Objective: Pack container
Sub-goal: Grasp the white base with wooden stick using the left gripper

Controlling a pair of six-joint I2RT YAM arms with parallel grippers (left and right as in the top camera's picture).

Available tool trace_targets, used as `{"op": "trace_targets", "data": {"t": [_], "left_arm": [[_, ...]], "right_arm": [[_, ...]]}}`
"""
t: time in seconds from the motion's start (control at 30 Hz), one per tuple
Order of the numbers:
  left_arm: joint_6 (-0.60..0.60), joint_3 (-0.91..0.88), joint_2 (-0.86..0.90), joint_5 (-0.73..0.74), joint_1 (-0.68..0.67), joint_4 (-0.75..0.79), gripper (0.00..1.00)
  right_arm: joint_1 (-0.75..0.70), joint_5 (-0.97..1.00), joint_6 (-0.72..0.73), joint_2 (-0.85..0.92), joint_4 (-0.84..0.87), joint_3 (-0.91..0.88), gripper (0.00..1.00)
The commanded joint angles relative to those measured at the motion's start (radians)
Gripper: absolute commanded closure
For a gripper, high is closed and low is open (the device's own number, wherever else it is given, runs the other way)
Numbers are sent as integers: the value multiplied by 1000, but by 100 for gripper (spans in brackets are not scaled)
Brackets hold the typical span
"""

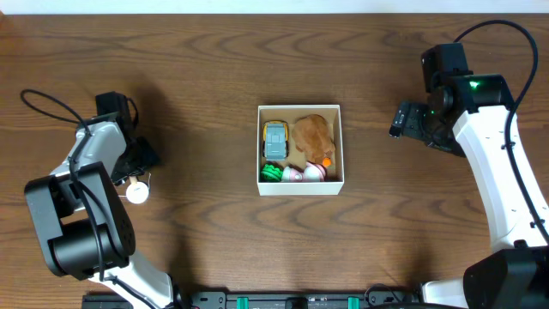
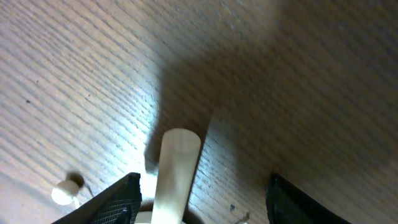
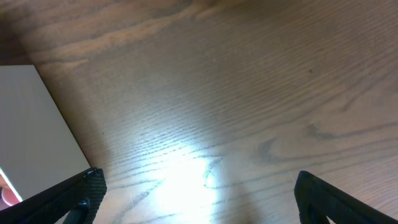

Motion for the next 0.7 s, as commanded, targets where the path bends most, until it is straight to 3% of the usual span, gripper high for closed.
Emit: {"op": "trace_targets", "data": {"t": [0.0,0.3,0.43,0.67], "left_arm": [[29,-47,37,47,36,21,35],[33,-63,37,53,66,31,32],[33,-63,37,53,66,31,55],[32,-63,37,53,66,28,58]], "right_arm": [[-6,14,-8,1,-6,-6,1],[-6,14,-8,1,-9,-6,1],[-6,14,-8,1,-9,-6,1],[-6,14,-8,1,-9,-6,1]]}}
